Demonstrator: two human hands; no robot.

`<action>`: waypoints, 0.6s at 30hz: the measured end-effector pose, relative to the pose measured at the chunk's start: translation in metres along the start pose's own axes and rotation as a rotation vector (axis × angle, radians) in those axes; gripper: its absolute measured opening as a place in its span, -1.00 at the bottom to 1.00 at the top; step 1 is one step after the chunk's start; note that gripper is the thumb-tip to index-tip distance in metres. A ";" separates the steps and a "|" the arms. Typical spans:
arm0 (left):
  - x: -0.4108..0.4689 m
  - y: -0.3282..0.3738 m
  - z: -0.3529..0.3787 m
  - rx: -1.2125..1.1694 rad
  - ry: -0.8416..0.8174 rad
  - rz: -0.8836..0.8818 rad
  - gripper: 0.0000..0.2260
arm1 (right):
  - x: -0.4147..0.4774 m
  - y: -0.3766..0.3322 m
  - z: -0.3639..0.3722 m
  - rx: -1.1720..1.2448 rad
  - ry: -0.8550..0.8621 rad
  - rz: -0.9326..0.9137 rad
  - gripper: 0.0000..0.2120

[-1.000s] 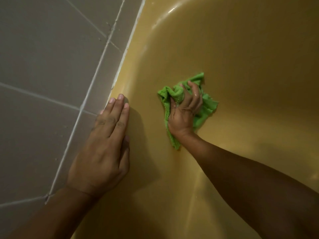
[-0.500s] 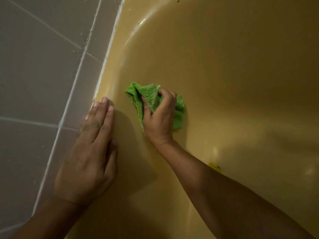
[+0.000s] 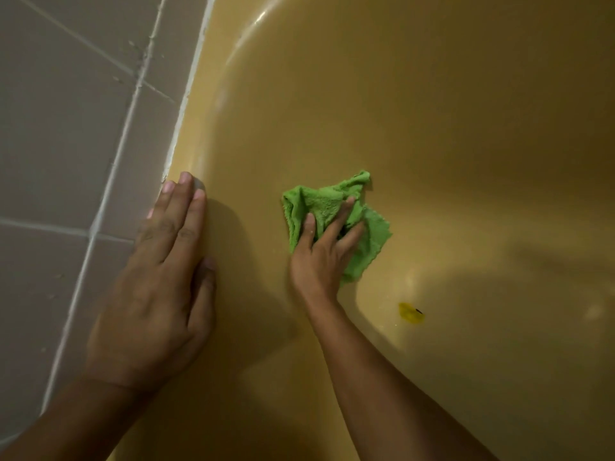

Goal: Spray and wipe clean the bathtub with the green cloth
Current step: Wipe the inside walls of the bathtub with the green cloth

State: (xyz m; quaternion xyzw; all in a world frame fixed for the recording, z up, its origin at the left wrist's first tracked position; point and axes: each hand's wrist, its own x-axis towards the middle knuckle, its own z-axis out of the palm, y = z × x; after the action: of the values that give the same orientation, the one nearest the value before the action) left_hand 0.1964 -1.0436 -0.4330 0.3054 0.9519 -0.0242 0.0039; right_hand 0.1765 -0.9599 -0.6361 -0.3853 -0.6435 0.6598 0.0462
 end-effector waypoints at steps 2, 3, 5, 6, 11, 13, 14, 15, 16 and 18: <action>0.001 0.000 0.000 -0.005 -0.002 0.001 -0.40 | -0.006 0.005 0.007 0.061 0.012 -0.033 -0.23; 0.001 0.000 0.000 -0.003 -0.003 0.004 -0.40 | -0.007 0.007 0.008 0.082 0.012 -0.058 -0.25; 0.001 -0.001 0.000 0.005 -0.008 0.005 -0.40 | -0.004 0.009 0.008 0.125 0.031 -0.173 -0.35; 0.001 -0.001 0.000 0.008 -0.013 0.003 -0.40 | 0.000 0.007 0.006 0.153 0.054 -0.257 -0.41; 0.003 0.000 0.001 0.014 -0.016 0.021 -0.40 | 0.024 -0.026 -0.007 0.128 0.015 -0.722 -0.38; 0.003 -0.001 0.000 0.026 -0.024 0.027 -0.39 | 0.039 -0.043 -0.019 0.067 -0.006 -0.855 -0.39; 0.004 -0.002 0.000 0.032 -0.032 0.028 -0.39 | 0.048 -0.051 -0.027 0.021 -0.016 -0.916 -0.42; 0.004 -0.002 0.000 0.038 -0.038 0.028 -0.38 | 0.058 -0.058 -0.036 -0.065 -0.026 -0.979 -0.44; 0.004 -0.003 0.001 0.042 -0.041 0.027 -0.38 | 0.068 -0.066 -0.044 -0.205 -0.027 -1.036 -0.42; 0.005 -0.004 0.002 0.049 -0.042 0.022 -0.38 | 0.086 -0.079 -0.060 -0.537 -0.023 -1.082 -0.30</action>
State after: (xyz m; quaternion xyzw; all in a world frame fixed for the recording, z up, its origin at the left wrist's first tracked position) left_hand 0.1899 -1.0436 -0.4345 0.3154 0.9473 -0.0541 0.0166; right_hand 0.1157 -0.8500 -0.5978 0.0055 -0.8927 0.3612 0.2694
